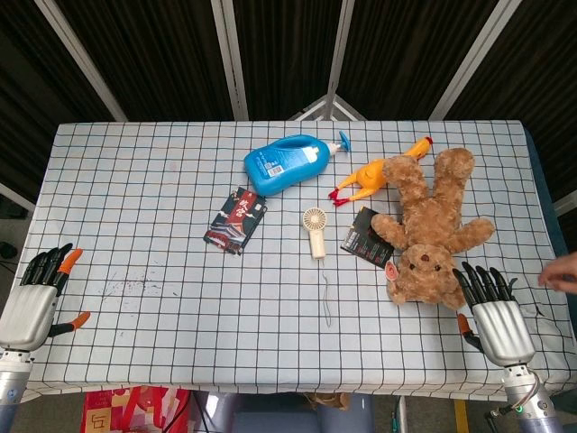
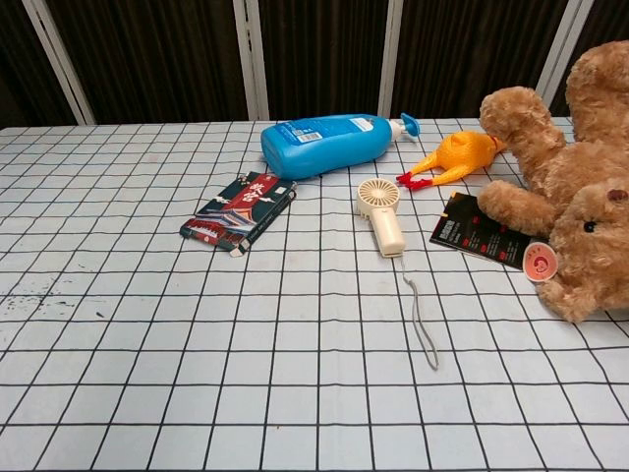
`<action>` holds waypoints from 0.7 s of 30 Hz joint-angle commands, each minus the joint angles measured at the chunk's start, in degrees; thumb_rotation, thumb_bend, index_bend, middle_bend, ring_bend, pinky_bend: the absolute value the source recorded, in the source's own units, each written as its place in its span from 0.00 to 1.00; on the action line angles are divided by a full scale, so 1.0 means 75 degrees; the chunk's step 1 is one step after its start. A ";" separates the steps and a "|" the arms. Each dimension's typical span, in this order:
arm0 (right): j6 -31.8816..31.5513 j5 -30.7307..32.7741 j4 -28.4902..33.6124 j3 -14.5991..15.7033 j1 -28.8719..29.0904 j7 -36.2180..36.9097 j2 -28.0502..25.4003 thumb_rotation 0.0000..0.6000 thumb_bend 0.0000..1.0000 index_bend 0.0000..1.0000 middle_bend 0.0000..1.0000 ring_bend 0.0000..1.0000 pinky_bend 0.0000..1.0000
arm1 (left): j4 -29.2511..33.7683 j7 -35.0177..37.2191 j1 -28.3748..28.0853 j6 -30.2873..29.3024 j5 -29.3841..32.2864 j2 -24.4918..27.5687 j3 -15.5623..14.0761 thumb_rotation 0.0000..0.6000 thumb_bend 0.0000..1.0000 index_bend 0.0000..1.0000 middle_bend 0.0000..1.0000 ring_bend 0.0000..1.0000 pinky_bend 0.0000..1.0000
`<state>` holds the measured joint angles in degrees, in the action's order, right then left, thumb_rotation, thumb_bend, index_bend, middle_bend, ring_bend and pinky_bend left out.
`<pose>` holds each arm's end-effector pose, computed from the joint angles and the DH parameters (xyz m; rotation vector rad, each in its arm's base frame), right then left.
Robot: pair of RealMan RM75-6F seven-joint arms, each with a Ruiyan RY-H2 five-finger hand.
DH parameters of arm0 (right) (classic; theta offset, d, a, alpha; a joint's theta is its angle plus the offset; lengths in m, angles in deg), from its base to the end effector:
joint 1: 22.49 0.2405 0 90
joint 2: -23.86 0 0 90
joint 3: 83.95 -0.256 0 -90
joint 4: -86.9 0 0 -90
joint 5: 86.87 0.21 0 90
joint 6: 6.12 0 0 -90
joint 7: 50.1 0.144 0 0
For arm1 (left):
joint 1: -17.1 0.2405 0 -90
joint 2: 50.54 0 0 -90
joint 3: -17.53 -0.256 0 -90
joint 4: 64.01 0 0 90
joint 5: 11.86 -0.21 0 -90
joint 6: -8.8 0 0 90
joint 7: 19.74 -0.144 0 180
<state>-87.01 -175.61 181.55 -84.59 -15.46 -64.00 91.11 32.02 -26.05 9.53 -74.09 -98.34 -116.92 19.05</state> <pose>-0.2907 -0.1817 0.1207 1.5723 -0.8117 0.7861 -0.2879 0.1882 0.1321 -1.4694 -0.9091 -0.9057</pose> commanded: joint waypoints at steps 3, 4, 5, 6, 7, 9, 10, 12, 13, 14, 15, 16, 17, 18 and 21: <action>-0.0001 -0.0005 -0.0005 0.0004 -0.0002 0.0002 -0.0003 1.00 0.49 0.00 0.00 0.00 0.00 | 0.0009 0.0000 0.0003 -0.0008 -0.0008 0.0005 -0.0001 1.00 0.10 0.00 0.00 0.00 0.00; 0.0004 -0.0002 -0.0004 0.0003 0.0001 0.0003 -0.0004 1.00 0.49 0.00 0.00 0.00 0.00 | 0.0011 0.0000 0.0003 -0.0012 -0.0013 0.0005 -0.0002 1.00 0.10 0.00 0.00 0.00 0.00; 0.0002 -0.0003 -0.0002 0.0004 -0.0001 0.0004 -0.0005 1.00 0.49 0.00 0.00 0.00 0.00 | 0.0013 -0.0003 0.0004 -0.0017 -0.0021 0.0006 -0.0004 1.00 0.10 0.00 0.00 0.00 0.00; -0.0003 -0.0006 0.0000 0.0005 -0.0003 0.0004 -0.0007 1.00 0.49 0.00 0.00 0.00 0.00 | 0.0012 -0.0006 0.0007 -0.0023 -0.0027 0.0007 -0.0006 1.00 0.10 0.00 0.00 0.00 0.00; -0.0010 -0.0010 0.0002 0.0005 -0.0005 0.0004 -0.0008 1.00 0.49 0.00 0.00 0.00 0.00 | 0.0013 -0.0010 0.0010 -0.0030 -0.0036 0.0007 -0.0010 1.00 0.10 0.00 0.00 0.00 0.00; -0.0022 -0.0027 0.0013 0.0008 -0.0008 0.0018 -0.0009 1.00 0.49 0.00 0.00 0.00 0.00 | 0.0015 -0.0013 0.0018 -0.0050 -0.0049 0.0005 -0.0012 1.00 0.10 0.00 0.00 0.00 0.00; -0.0023 -0.0033 0.0017 0.0008 -0.0006 0.0025 -0.0009 1.00 0.49 0.00 0.00 0.00 0.00 | 0.0013 -0.0014 0.0020 -0.0055 -0.0050 0.0004 -0.0012 1.00 0.10 0.00 0.00 0.00 0.00; -0.0012 -0.0063 0.0031 -0.0002 0.0019 0.0071 0.0010 1.00 0.49 0.00 0.00 0.00 0.00 | 0.0007 0.0003 0.0023 -0.0054 -0.0027 0.0003 -0.0003 1.00 0.10 0.00 0.00 0.00 0.00; -0.0004 -0.0068 0.0040 -0.0016 0.0036 0.0095 0.0024 1.00 0.49 0.00 0.00 0.01 0.00 | 0.0007 0.0015 0.0021 -0.0047 -0.0015 0.0003 0.0002 1.00 0.10 0.00 0.00 0.00 0.00; 0.0019 -0.0067 0.0063 -0.0035 0.0063 0.0123 0.0038 1.00 0.49 0.00 0.00 0.04 0.05 | 0.0002 0.0022 0.0017 -0.0040 -0.0006 0.0004 0.0007 1.00 0.10 0.00 0.00 0.00 0.00; 0.0051 -0.0053 0.0090 -0.0054 0.0089 0.0137 0.0043 1.00 0.49 0.00 0.02 0.07 0.10 | -0.0004 0.0025 0.0012 -0.0031 0.0000 0.0005 0.0011 1.00 0.10 0.00 0.00 0.00 0.00; 0.0115 -0.0023 0.0157 -0.0105 0.0152 0.0160 0.0050 1.00 0.49 0.00 0.06 0.15 0.21 | -0.0006 0.0039 0.0005 -0.0014 0.0005 0.0004 0.0012 1.00 0.10 0.00 0.00 0.00 0.00; 0.0162 0.0002 0.0200 -0.0153 0.0204 0.0167 0.0058 1.00 0.49 0.00 0.14 0.26 0.34 | -0.0005 0.0051 0.0000 -0.0006 0.0003 0.0005 0.0011 1.00 0.10 0.00 0.00 0.00 0.00; 0.0220 0.0041 0.0239 -0.0209 0.0263 0.0166 0.0071 1.00 0.49 0.00 0.21 0.33 0.42 | -0.0005 0.0059 -0.0005 0.0001 -0.0003 0.0008 0.0010 1.00 0.10 0.00 0.00 0.00 0.00; 0.0523 0.0249 0.0402 -0.0426 0.0526 0.0063 0.0160 1.00 0.49 0.00 0.46 0.58 0.64 | -0.0007 0.0105 -0.0010 -0.0014 -0.0048 0.0022 0.0007 1.00 0.10 0.00 0.00 0.00 0.00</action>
<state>-84.23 -174.65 183.83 -86.88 -12.55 -63.09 91.87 31.98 -25.35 9.46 -74.14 -98.62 -116.79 19.11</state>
